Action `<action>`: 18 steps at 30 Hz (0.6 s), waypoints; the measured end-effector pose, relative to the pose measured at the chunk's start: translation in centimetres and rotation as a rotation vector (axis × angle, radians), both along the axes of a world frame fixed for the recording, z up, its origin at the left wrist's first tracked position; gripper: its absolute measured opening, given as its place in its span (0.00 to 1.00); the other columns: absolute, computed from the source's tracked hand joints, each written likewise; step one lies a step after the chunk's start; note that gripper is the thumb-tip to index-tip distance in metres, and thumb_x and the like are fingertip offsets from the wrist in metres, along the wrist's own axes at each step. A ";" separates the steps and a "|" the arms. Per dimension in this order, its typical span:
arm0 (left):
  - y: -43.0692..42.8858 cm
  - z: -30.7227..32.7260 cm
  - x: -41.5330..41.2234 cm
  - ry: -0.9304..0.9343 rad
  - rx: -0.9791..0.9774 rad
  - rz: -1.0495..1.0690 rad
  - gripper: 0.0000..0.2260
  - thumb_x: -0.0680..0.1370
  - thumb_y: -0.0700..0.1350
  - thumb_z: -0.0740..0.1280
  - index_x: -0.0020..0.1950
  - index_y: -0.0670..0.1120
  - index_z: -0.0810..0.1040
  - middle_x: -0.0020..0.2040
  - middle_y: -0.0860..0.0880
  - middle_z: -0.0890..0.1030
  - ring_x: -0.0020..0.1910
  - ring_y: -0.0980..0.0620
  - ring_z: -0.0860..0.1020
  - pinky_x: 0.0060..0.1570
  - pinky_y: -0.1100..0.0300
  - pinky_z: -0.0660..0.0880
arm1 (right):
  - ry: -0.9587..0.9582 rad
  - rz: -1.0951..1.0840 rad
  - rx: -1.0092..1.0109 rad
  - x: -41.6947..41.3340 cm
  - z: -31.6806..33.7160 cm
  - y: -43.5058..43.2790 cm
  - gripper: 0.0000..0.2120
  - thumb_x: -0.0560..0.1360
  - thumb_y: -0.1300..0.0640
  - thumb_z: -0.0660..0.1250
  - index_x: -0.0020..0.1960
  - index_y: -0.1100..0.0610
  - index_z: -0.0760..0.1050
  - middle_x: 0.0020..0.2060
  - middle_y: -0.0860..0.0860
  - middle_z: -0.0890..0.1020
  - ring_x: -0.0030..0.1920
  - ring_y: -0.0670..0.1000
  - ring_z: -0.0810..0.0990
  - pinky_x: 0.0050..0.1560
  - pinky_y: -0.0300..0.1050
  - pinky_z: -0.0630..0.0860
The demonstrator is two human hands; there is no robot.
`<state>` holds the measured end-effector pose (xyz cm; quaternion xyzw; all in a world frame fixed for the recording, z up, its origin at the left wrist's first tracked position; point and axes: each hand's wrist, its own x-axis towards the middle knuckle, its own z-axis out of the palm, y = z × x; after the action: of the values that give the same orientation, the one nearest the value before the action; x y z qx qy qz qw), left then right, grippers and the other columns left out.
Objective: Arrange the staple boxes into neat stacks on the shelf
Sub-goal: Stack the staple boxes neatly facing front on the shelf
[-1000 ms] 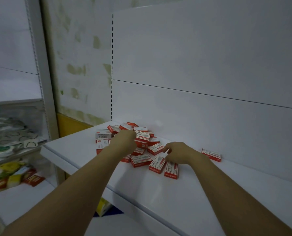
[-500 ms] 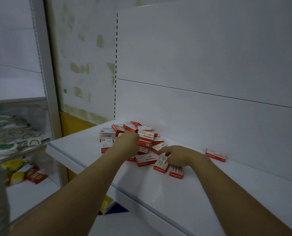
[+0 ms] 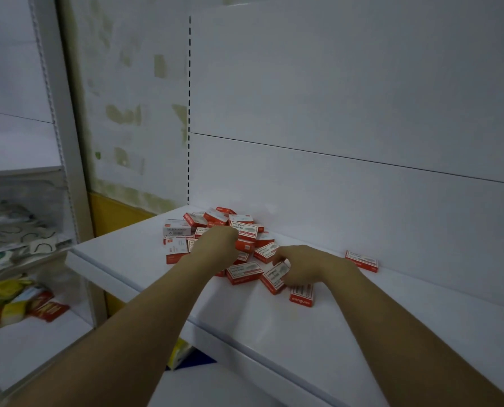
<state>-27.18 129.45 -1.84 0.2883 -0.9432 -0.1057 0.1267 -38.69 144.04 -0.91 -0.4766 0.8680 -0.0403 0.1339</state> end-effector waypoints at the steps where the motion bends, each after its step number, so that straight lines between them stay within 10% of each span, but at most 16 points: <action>1: 0.2 0.1 -0.3 0.001 0.002 -0.007 0.10 0.77 0.41 0.62 0.57 0.44 0.76 0.53 0.46 0.79 0.50 0.48 0.78 0.51 0.56 0.78 | 0.024 0.000 0.009 -0.1 0.1 0.3 0.24 0.72 0.58 0.67 0.67 0.50 0.67 0.62 0.51 0.73 0.55 0.49 0.77 0.52 0.44 0.77; 9: 3.1 0.6 -3.9 0.038 -0.018 -0.159 0.13 0.77 0.39 0.64 0.61 0.44 0.76 0.57 0.46 0.79 0.53 0.48 0.78 0.53 0.57 0.75 | 0.125 -0.084 -0.252 -1.7 0.7 4.0 0.19 0.69 0.56 0.71 0.57 0.56 0.71 0.50 0.51 0.74 0.47 0.49 0.75 0.41 0.39 0.73; 18: 10.4 1.0 -11.0 0.239 0.057 -0.479 0.20 0.73 0.41 0.70 0.65 0.44 0.73 0.57 0.46 0.79 0.54 0.48 0.76 0.53 0.58 0.74 | 0.315 -0.322 -0.553 -6.1 1.1 11.1 0.25 0.69 0.51 0.72 0.62 0.56 0.68 0.55 0.52 0.71 0.55 0.54 0.73 0.54 0.46 0.73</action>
<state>-38.21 139.90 -0.89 0.0457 -0.9595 -0.1924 0.2006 -44.79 155.09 0.24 -0.3521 0.8982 -0.2205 -0.1435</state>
